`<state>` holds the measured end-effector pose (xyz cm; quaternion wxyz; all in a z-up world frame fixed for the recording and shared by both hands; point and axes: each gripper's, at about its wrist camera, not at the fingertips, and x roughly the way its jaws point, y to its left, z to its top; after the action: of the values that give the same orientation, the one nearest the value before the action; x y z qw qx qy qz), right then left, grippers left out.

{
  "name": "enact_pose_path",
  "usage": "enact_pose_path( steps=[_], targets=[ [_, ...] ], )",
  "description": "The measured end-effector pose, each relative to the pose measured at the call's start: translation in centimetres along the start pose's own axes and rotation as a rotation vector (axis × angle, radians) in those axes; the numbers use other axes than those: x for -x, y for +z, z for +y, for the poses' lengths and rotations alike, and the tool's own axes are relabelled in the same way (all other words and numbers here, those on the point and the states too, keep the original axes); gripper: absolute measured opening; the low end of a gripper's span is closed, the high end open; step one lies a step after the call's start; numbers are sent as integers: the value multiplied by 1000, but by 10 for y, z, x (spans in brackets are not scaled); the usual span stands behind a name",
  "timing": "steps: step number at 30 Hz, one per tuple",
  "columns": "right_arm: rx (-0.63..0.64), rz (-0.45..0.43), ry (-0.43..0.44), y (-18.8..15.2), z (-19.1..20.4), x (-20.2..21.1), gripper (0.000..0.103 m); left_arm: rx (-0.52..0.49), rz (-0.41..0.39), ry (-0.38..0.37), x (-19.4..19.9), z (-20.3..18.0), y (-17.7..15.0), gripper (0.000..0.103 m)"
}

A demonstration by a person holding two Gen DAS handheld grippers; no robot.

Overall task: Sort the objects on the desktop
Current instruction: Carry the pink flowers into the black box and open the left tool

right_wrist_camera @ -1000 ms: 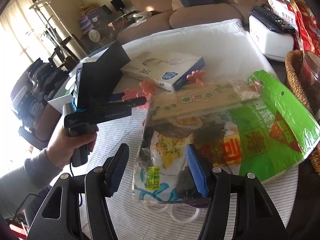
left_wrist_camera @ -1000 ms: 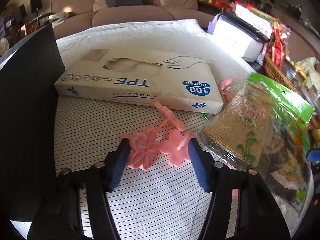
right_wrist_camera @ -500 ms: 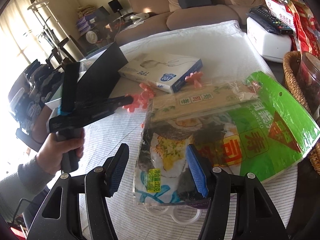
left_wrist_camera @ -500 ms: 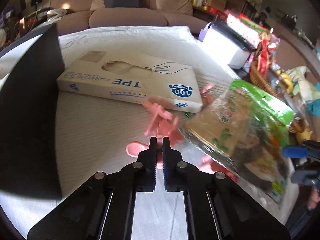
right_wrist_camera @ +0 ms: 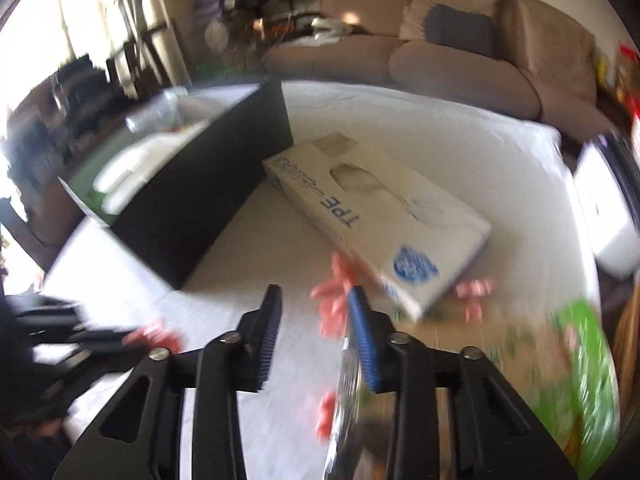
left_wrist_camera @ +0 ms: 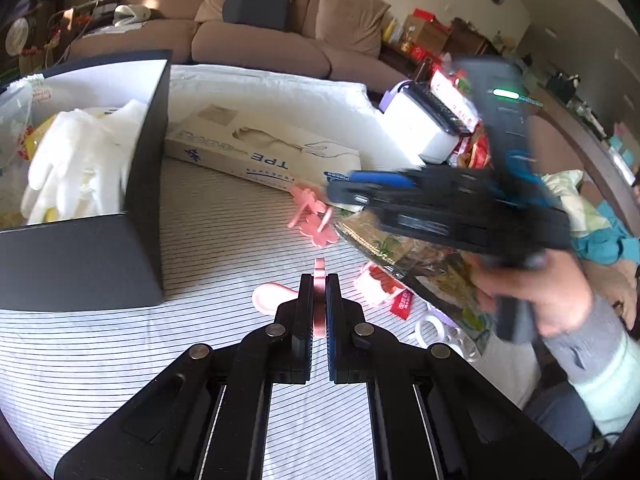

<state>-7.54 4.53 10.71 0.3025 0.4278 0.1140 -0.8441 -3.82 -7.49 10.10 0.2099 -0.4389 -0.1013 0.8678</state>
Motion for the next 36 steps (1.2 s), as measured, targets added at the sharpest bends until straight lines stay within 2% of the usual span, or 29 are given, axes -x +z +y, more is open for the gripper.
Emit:
enact_pose_path(
  steps=[4,8,11,12,15,21,26,28,29,31,36],
  targets=[
    [52,95,-52,13,4,-44,19,6,-2,2,4,8,0,5],
    [84,179,-116,9,3,-71,17,22,1,4,1,20,1,5],
    [64,166,-113,5,-4,-73,13,45,0,-2,2,29,1,5],
    [47,157,-101,5,-6,-71,9,50,-2,-2,3,31,0,5],
    [-12,110,-41,7,-12,-58,7,63,-16,-18,11,35,0,5],
    [-73,30,81,28,2,-14,7,92,-114,-43,69,53,19,5],
    [-50,-21,135,54,34,27,7,118,-170,65,132,113,56,5],
    [-18,-10,97,61,45,32,7,143,-169,127,145,147,69,5],
    [0,10,51,63,48,28,7,164,-162,160,149,168,76,5],
    [17,61,-24,60,48,13,10,208,-138,215,149,208,86,5],
    [-44,160,-76,34,30,-33,11,284,-27,317,114,277,89,5]
  ],
)
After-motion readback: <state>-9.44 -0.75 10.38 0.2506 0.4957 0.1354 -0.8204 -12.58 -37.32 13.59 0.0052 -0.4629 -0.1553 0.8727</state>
